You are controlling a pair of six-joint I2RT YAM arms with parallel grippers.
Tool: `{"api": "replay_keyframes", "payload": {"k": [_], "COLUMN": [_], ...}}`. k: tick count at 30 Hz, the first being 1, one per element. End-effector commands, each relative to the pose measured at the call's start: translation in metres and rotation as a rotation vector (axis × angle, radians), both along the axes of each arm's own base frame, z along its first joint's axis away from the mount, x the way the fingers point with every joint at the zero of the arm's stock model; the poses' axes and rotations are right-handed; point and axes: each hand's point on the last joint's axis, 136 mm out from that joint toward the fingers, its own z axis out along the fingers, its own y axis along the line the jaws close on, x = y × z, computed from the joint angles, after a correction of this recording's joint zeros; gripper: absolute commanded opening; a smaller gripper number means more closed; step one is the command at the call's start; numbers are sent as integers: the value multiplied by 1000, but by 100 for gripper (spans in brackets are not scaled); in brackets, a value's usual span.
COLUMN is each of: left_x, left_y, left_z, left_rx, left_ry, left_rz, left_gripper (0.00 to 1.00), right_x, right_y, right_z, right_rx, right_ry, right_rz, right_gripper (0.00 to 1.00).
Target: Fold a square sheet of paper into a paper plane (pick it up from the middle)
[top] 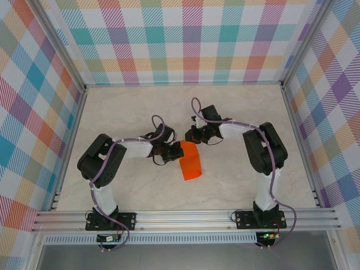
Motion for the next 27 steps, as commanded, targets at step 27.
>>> {"api": "replay_keyframes", "payload": {"k": [27], "left_x": [-54], "left_y": [55], "left_z": [-62], "left_rx": [269], "left_ry": [218], "left_rz": [22], "left_gripper": [0], "right_x": [-10], "right_y": [-33], "right_z": [18], "right_rx": [-11], "right_ry": [21], "right_rz": [-10], "right_gripper": [0]}}
